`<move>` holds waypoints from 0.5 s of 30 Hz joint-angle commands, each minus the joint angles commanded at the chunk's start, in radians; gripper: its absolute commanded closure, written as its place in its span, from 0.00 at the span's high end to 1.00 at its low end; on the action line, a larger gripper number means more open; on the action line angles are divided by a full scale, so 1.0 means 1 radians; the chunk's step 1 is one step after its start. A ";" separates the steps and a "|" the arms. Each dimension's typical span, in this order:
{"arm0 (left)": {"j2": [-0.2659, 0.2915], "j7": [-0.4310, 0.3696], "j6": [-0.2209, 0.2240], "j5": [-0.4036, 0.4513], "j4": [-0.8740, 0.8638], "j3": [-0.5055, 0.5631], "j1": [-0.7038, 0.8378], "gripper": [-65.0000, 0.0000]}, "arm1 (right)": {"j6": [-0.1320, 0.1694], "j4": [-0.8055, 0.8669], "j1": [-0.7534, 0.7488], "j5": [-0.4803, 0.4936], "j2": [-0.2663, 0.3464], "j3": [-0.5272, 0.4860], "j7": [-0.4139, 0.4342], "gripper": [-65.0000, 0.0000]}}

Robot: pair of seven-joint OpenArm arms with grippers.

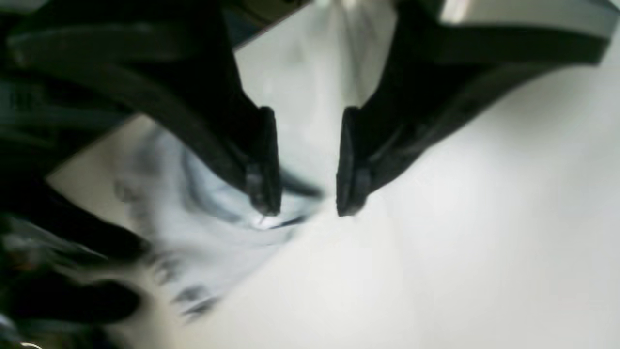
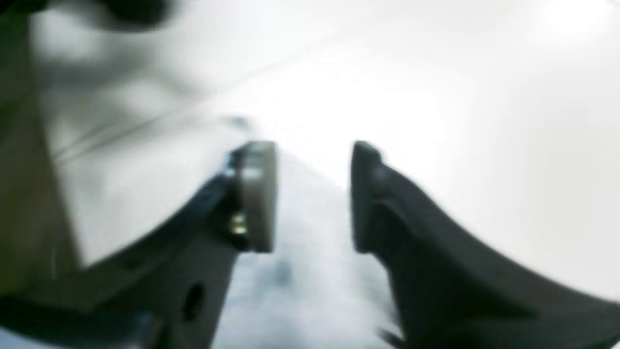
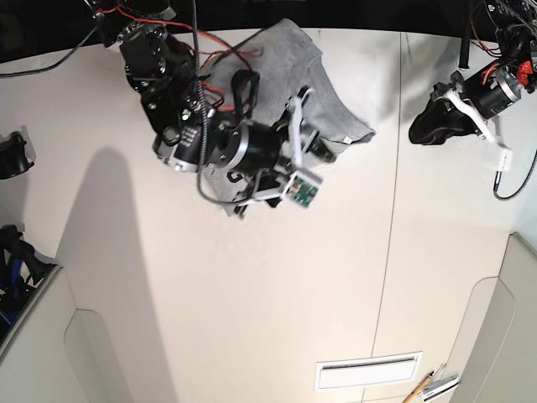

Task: Fold the T-shirt properly
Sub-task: 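Fold the strip end held by the right gripper over toward the left gripper, then flatten and square the folded bundle with both grippers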

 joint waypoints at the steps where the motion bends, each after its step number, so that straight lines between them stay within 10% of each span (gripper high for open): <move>1: 0.001 0.004 0.000 -0.010 0.029 0.006 0.008 0.27 | 0.000 0.000 0.003 0.016 0.000 0.065 0.010 0.22; 4: 0.000 0.004 0.000 -0.006 0.092 0.056 0.032 0.21 | 0.001 -0.014 0.024 0.087 0.001 0.232 0.011 0.00; 9: 0.001 -0.009 0.000 0.069 0.100 0.305 0.040 0.11 | 0.005 -0.187 0.095 0.129 0.001 0.336 0.040 0.00; 15: 0.067 -0.197 0.000 0.428 0.099 0.650 0.040 0.11 | 0.058 -0.513 0.194 0.197 0.000 0.283 0.052 0.00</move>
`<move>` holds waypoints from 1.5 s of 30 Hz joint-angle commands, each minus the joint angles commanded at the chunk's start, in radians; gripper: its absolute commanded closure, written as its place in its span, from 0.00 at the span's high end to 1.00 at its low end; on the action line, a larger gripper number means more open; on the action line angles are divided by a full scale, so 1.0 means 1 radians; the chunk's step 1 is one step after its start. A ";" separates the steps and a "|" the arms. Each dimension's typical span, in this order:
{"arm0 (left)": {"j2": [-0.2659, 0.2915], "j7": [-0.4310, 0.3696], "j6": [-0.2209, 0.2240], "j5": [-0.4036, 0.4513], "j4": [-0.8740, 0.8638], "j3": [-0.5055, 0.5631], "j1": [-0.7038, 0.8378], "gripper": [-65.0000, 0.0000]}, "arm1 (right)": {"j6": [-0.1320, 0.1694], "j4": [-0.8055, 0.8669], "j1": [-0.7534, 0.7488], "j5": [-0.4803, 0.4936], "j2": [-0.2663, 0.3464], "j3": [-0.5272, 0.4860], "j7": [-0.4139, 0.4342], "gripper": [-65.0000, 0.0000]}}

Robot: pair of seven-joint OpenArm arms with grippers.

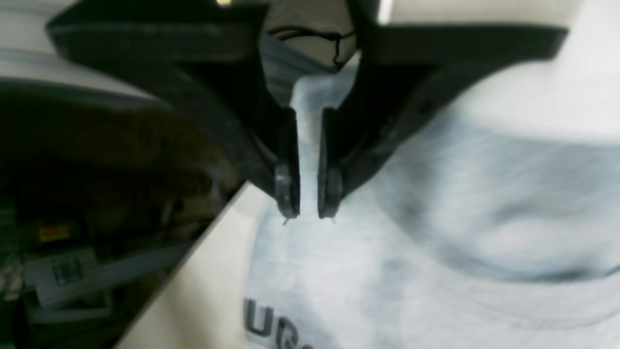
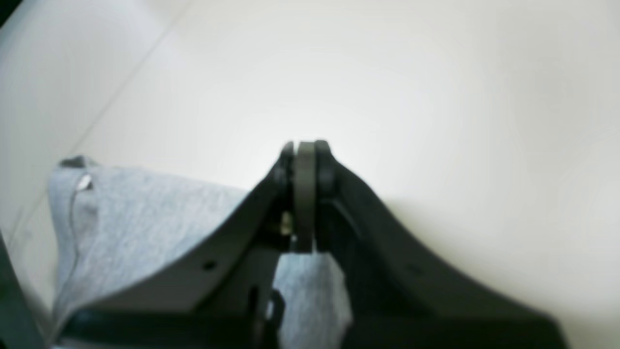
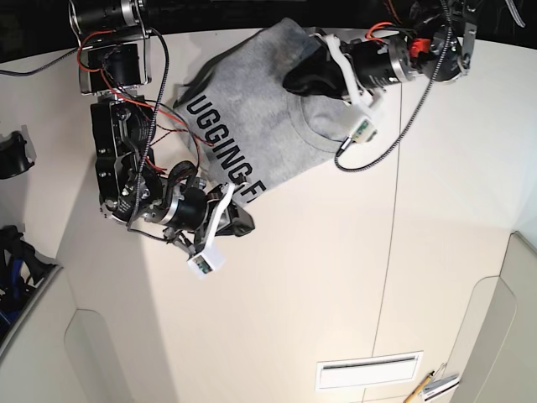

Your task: Fold the T-shirt properly

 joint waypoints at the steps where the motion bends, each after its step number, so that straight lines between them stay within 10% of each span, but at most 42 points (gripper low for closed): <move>1: 0.000 -0.025 0.000 0.055 -0.001 0.040 0.000 0.11 | 0.000 -0.042 0.013 0.000 0.000 -0.016 0.010 0.00; 11: -0.002 -0.107 0.000 0.260 -0.254 0.138 -0.054 0.11 | 0.014 -0.151 0.028 0.003 0.026 -0.069 0.013 0.00; 26: -0.075 -0.142 0.037 0.384 -0.348 -0.044 -0.298 0.11 | 0.025 -0.134 -0.088 0.194 0.145 -0.068 -0.108 0.00; 45: -0.076 -0.069 0.017 0.217 -0.266 -0.182 -0.332 0.11 | 0.028 0.230 -0.319 0.224 0.156 0.076 -0.187 0.00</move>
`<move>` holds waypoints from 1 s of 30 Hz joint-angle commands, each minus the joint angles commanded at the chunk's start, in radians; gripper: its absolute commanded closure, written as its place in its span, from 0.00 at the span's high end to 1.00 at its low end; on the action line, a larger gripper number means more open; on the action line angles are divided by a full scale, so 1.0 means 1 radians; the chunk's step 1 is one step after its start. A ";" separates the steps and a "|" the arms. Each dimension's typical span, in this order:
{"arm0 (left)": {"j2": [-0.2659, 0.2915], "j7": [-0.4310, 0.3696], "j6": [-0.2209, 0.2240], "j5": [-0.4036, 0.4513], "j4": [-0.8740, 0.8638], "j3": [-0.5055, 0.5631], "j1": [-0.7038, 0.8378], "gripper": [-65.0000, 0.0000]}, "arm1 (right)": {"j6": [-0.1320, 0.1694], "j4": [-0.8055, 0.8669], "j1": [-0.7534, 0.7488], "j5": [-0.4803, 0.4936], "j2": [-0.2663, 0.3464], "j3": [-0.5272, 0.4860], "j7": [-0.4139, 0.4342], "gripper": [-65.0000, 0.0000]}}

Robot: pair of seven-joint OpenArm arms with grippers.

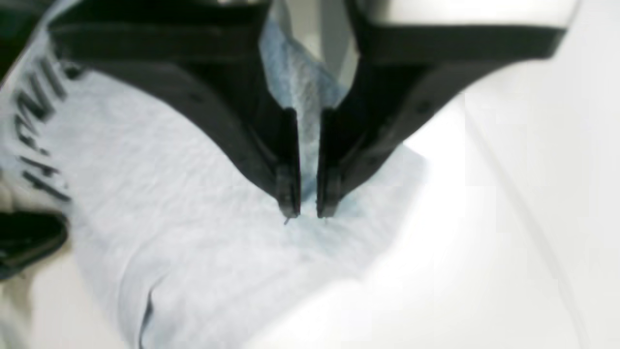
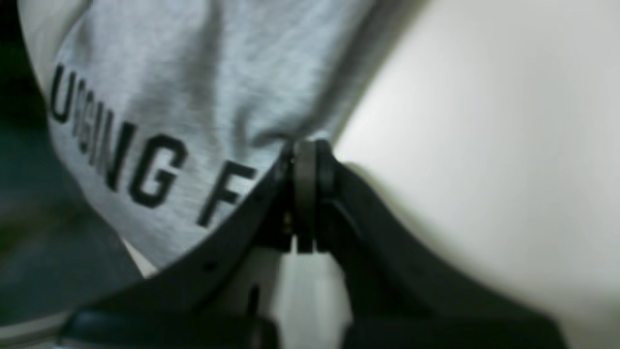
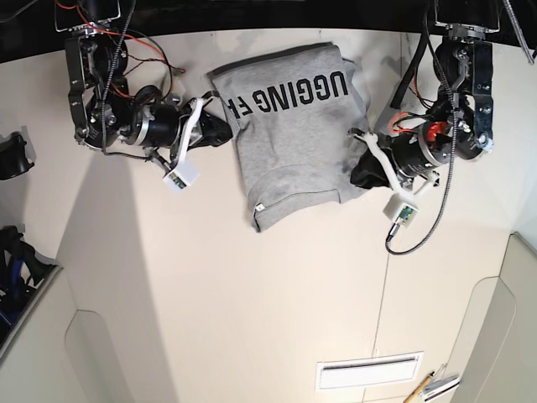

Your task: Fold the T-shirt properly

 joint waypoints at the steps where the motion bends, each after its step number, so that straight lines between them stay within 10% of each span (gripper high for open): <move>1: 0.000 0.015 -0.015 -0.022 0.017 -0.033 0.018 0.11 | 0.000 0.013 0.000 0.002 0.006 0.022 -0.011 0.00; 13: 0.001 0.125 -0.017 -0.247 0.295 -0.454 0.500 0.11 | 0.001 0.220 -0.247 0.175 0.265 0.065 -0.070 0.00; 30: 0.019 0.086 -0.017 -0.130 0.284 -0.474 1.085 0.11 | 0.001 0.250 -0.597 0.282 0.534 -0.143 -0.140 0.00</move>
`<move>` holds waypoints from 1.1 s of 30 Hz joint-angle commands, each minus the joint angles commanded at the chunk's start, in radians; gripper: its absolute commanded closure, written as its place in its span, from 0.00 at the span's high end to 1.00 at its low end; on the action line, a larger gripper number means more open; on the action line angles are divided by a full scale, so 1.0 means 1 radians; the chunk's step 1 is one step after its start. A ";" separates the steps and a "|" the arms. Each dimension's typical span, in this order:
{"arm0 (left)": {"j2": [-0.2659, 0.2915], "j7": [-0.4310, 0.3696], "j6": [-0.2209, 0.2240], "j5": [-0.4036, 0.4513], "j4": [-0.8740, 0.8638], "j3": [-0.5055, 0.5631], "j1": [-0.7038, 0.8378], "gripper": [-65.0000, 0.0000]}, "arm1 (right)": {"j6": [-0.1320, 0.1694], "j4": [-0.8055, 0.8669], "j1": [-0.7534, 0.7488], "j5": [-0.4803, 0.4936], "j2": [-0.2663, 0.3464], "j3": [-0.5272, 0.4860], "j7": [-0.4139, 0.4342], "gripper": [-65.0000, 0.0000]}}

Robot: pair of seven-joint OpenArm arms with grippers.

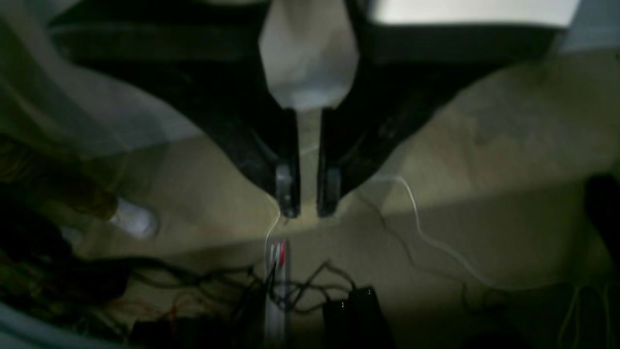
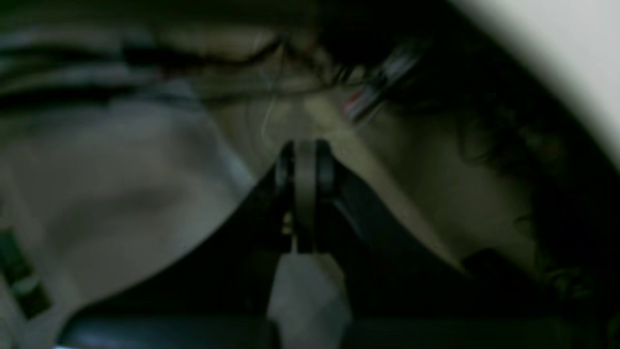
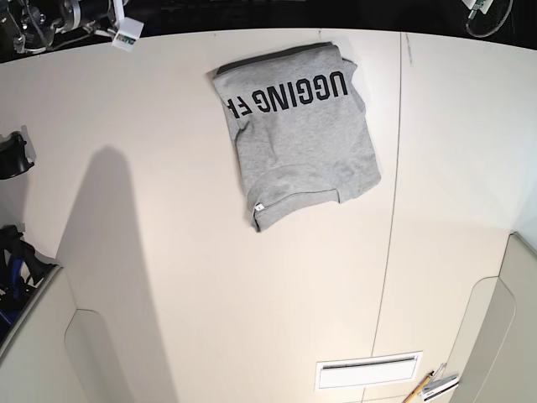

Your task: Fold the T-shirt properly

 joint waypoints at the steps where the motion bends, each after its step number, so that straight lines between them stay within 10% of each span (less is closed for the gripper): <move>1: 0.000 -0.038 0.000 0.011 -0.018 0.000 0.018 0.11 | 0.000 0.000 -0.016 -0.019 0.000 -0.024 0.000 0.00; 11: -0.092 -0.388 0.000 0.134 -0.391 0.138 0.004 0.18 | -0.001 -0.039 -0.037 -0.360 0.000 -0.287 0.169 0.00; 19: -0.096 -0.392 0.000 0.209 -0.785 0.362 -0.262 0.18 | -0.001 -0.277 -0.031 -0.478 -0.004 -0.405 0.407 0.00; 33: -0.010 -0.484 0.038 0.271 -1.220 0.653 -0.620 0.18 | 0.000 -0.712 0.174 -0.558 -0.042 -0.550 0.415 0.00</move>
